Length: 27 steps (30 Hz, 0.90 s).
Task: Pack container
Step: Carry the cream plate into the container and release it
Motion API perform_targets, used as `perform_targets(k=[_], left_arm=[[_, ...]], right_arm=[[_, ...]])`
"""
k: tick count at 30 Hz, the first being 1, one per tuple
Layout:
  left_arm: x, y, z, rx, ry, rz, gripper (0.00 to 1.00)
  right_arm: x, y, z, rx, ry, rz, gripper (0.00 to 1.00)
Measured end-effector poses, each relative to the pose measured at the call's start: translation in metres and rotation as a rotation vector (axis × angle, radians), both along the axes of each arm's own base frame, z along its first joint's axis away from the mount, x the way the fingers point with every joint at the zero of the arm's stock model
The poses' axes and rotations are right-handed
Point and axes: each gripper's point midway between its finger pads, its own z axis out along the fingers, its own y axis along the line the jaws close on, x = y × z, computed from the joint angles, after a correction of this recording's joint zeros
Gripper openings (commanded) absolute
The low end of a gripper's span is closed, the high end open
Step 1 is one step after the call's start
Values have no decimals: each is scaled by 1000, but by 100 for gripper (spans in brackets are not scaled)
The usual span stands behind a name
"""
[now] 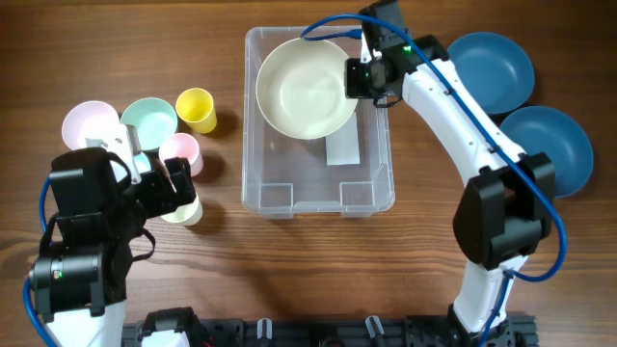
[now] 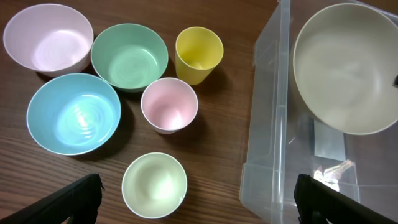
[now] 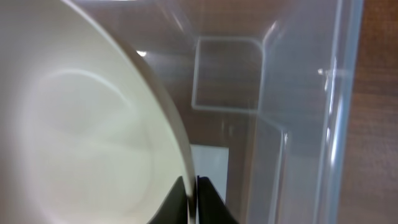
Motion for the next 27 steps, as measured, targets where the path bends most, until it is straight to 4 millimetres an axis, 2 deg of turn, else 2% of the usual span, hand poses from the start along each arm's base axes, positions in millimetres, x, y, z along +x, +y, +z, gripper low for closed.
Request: perform_targets(k=[1, 4, 6, 10, 11, 13, 14, 15, 16, 17, 18, 19, 20, 21, 22, 25, 27], left_arm=[[0, 0, 0, 0, 0, 0, 100], [0, 0, 0, 0, 0, 0, 100], [0, 0, 0, 0, 0, 0, 100], [0, 0, 0, 0, 0, 0, 100], [0, 0, 0, 0, 0, 0, 100], [0, 0, 0, 0, 0, 0, 100], [0, 0, 0, 0, 0, 0, 100], [0, 0, 0, 0, 0, 0, 100], [0, 0, 0, 0, 0, 0, 100], [0, 0, 0, 0, 0, 0, 100], [0, 0, 0, 0, 0, 0, 100], [0, 0, 0, 0, 0, 0, 100], [0, 0, 0, 0, 0, 0, 100], [0, 0, 0, 0, 0, 0, 100], [0, 0, 0, 0, 0, 0, 100], [0, 0, 0, 0, 0, 0, 100], [0, 0, 0, 0, 0, 0, 100]], right_arm=[[4, 1, -2, 7, -8, -8, 37], [10, 3, 0, 19, -30, -15, 39], [10, 3, 0, 18, -29, -15, 44], [1, -1, -2, 6, 4, -19, 46], [-1, -4, 2, 0, 5, -29, 47], [-4, -18, 35, 2, -47, -86, 53], [-7, -36, 67, 10, -99, -149, 58], [-13, -61, 97, 22, -144, -223, 59], [-17, -78, 114, 31, -170, -273, 61], [-31, -141, 158, 46, -235, -451, 65], [-39, -166, 168, 48, -241, -526, 67], [-51, -200, 174, 44, -231, -623, 71], [-66, -235, 170, 35, -191, -732, 73], [-83, -275, 155, 16, -125, -853, 74], [-91, -291, 143, 13, -83, -900, 75], [-128, -334, 85, -11, 119, -1040, 77], [-152, -347, 46, 11, 240, -1098, 78]])
